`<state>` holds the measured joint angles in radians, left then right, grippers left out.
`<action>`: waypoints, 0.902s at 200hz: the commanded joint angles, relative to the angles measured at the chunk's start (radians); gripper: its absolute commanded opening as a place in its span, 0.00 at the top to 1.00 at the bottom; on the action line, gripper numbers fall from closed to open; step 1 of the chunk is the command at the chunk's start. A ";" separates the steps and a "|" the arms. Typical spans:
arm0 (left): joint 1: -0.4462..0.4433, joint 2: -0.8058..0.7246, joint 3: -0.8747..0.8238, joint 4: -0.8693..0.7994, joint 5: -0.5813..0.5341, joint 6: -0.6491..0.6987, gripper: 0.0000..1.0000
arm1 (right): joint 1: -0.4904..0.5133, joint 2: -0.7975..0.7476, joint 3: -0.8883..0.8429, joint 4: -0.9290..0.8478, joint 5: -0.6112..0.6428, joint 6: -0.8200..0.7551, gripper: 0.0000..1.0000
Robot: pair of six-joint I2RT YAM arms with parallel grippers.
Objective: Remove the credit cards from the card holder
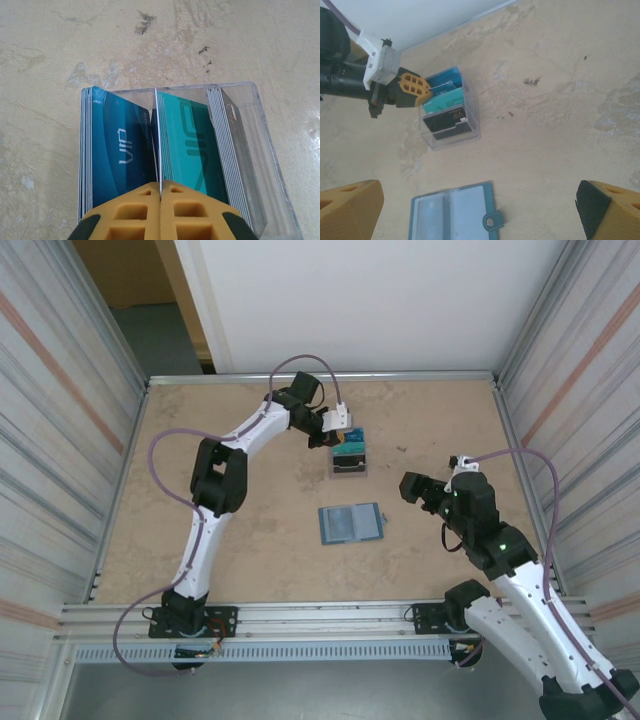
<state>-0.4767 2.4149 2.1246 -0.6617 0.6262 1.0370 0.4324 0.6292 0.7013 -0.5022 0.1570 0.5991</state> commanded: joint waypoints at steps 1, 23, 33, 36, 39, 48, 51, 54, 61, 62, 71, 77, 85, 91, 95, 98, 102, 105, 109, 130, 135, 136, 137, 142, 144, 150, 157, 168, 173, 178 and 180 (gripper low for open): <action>0.015 -0.051 -0.028 -0.057 -0.030 0.035 1.00 | 0.011 0.011 0.033 -0.005 -0.007 0.018 0.01; 0.020 -0.067 -0.050 -0.069 -0.022 0.051 1.00 | 0.014 0.016 0.037 -0.017 0.003 0.019 0.01; 0.021 -0.075 -0.066 -0.074 -0.023 0.061 1.00 | 0.015 0.016 0.039 -0.021 0.004 0.019 0.01; 0.022 -0.077 -0.071 -0.075 -0.022 0.063 1.00 | 0.016 0.015 0.037 -0.021 0.004 0.019 0.01; 0.022 -0.078 -0.077 -0.075 -0.024 0.066 1.00 | 0.016 0.014 0.037 -0.022 0.004 0.019 0.01; 0.023 -0.083 -0.090 -0.071 -0.029 0.069 1.00 | 0.016 0.015 0.035 -0.019 0.004 0.019 0.01; 0.023 -0.082 -0.093 -0.070 -0.030 0.070 1.00 | 0.016 0.014 0.035 -0.019 0.005 0.019 0.01; 0.023 -0.083 -0.095 -0.070 -0.033 0.069 1.00 | 0.016 0.015 0.035 -0.019 0.006 0.021 0.01; 0.023 -0.082 -0.095 -0.067 -0.040 0.063 1.00 | 0.017 0.017 0.034 -0.018 0.006 0.021 0.01; 0.023 -0.082 -0.095 -0.067 -0.041 0.062 1.00 | 0.017 0.017 0.035 -0.018 0.006 0.021 0.01; 0.023 -0.082 -0.092 -0.063 -0.043 0.050 1.00 | 0.018 0.022 0.035 -0.017 0.001 0.021 0.01; 0.023 -0.084 -0.091 -0.059 -0.043 0.042 0.98 | 0.017 0.026 0.037 -0.015 -0.002 0.021 0.01; 0.023 -0.089 -0.092 -0.050 -0.041 0.034 0.95 | 0.017 0.033 0.039 -0.013 -0.008 0.019 0.01; 0.023 -0.095 -0.092 -0.042 -0.038 0.028 0.92 | 0.017 0.039 0.040 -0.013 -0.012 0.018 0.01; 0.023 -0.100 -0.092 -0.036 -0.034 0.024 0.91 | 0.018 0.041 0.041 -0.013 -0.013 0.016 0.01; 0.023 -0.103 -0.092 -0.033 -0.031 0.021 0.90 | 0.019 0.045 0.042 -0.013 -0.014 0.016 0.01; 0.023 -0.109 -0.093 -0.028 -0.028 0.017 0.88 | 0.019 0.048 0.044 -0.015 -0.015 0.016 0.01; 0.023 -0.113 -0.093 -0.024 -0.024 0.015 0.88 | 0.019 0.051 0.044 -0.016 -0.015 0.016 0.01; 0.021 -0.119 -0.094 -0.020 -0.020 0.014 0.87 | 0.019 0.054 0.045 -0.017 -0.016 0.016 0.01; 0.015 -0.152 -0.096 -0.011 -0.005 0.002 0.80 | 0.024 0.068 0.051 -0.016 -0.022 0.016 0.01; 0.014 -0.161 -0.101 -0.007 -0.005 0.001 0.77 | 0.021 0.070 0.053 -0.013 -0.028 0.015 0.01; 0.013 -0.163 -0.102 -0.005 -0.005 0.001 0.76 | 0.022 0.070 0.053 -0.012 -0.029 0.015 0.01; 0.013 -0.164 -0.103 -0.005 -0.005 0.001 0.76 | 0.021 0.071 0.053 -0.012 -0.030 0.014 0.01; 0.011 -0.172 -0.108 0.000 -0.006 0.000 0.75 | 0.023 0.073 0.055 -0.009 -0.034 0.013 0.01; 0.010 -0.175 -0.109 0.001 -0.006 0.000 0.75 | 0.023 0.074 0.056 -0.008 -0.036 0.013 0.01; 0.006 -0.184 -0.115 0.004 -0.011 0.000 0.75 | 0.023 0.076 0.058 -0.005 -0.039 0.012 0.01; 0.004 -0.196 -0.121 0.009 -0.015 -0.001 0.75 | 0.025 0.080 0.059 -0.004 -0.044 0.010 0.01; 0.000 -0.211 -0.130 0.015 -0.016 -0.005 0.75 | 0.025 0.084 0.062 0.001 -0.048 0.007 0.01; -0.002 -0.218 -0.133 0.016 -0.015 -0.007 0.75 | 0.027 0.085 0.063 0.001 -0.049 0.004 0.01; -0.003 -0.229 -0.136 0.017 -0.016 -0.009 0.75 | 0.030 0.087 0.063 0.001 -0.050 0.002 0.01; -0.003 -0.231 -0.137 0.018 -0.016 -0.010 0.75 | 0.029 0.088 0.063 0.001 -0.052 0.000 0.01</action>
<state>-0.4667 2.2822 2.0029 -0.6544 0.6052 1.0435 0.4515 0.7132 0.7277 -0.5083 0.1261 0.5987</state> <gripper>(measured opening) 0.253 0.985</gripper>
